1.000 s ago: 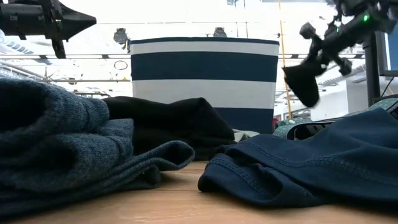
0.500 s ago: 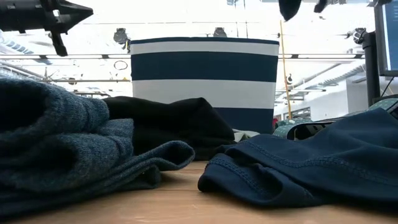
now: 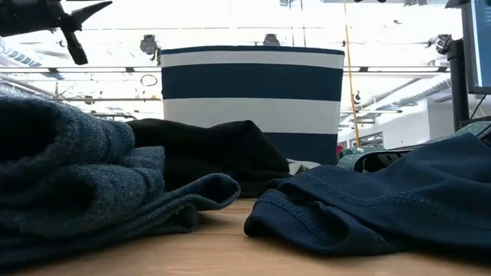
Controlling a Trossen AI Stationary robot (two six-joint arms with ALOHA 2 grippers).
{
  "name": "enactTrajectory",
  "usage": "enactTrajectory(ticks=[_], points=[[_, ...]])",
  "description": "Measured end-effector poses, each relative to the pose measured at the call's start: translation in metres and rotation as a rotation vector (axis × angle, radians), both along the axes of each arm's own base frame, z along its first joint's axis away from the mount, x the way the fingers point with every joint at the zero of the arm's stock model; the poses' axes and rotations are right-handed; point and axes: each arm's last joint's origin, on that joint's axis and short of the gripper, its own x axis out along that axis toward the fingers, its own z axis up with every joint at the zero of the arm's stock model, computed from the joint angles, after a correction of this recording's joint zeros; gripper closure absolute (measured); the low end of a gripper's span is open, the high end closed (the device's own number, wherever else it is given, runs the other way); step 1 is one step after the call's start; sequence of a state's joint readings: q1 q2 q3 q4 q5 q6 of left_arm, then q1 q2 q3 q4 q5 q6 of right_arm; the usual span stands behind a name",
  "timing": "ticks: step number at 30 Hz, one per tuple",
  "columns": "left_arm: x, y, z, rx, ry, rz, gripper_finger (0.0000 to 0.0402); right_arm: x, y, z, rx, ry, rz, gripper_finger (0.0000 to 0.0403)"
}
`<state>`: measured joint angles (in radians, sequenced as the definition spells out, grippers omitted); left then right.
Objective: Pick & Place Cloths
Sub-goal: Put the black sock into the transparent container
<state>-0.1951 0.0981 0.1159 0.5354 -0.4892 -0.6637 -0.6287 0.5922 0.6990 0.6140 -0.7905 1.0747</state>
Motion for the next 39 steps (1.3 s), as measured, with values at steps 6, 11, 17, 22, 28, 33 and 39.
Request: enactTrajectory(ticks=[6, 11, 17, 22, 28, 33, 39], points=[[0.000, 0.000, 0.000, 0.001, 0.000, 0.004, 0.0380, 0.030, 0.010, 0.017, -0.031, 0.069, 0.149, 0.0401], [-0.001, 0.000, 0.001, 0.029, -0.001, 0.029, 0.0380, 0.067, 0.017, 0.039, -0.112, 0.146, 0.225, 0.0401], [-0.002, 0.001, 0.003, 0.080, -0.004, 0.061, 0.0380, 0.109, 0.026, 0.061, -0.194, 0.234, 0.296, 0.0401], [-0.003, 0.001, 0.004, 0.094, -0.012, 0.072, 0.0380, 0.141, 0.034, 0.071, -0.274, 0.295, 0.337, 0.0402], [-0.004, 0.001, 0.005, 0.092, -0.024, 0.074, 0.0380, 0.169, 0.044, 0.074, -0.353, 0.385, 0.379, 0.0402], [-0.004, 0.001, 0.006, 0.099, -0.027, 0.079, 0.0380, 0.187, 0.054, 0.070, -0.435, 0.545, 0.308, 0.0402], [-0.006, 0.001, 0.009, 0.103, -0.057, 0.089, 0.0380, 0.200, 0.070, 0.062, -0.523, 0.804, 0.227, 0.0401]])
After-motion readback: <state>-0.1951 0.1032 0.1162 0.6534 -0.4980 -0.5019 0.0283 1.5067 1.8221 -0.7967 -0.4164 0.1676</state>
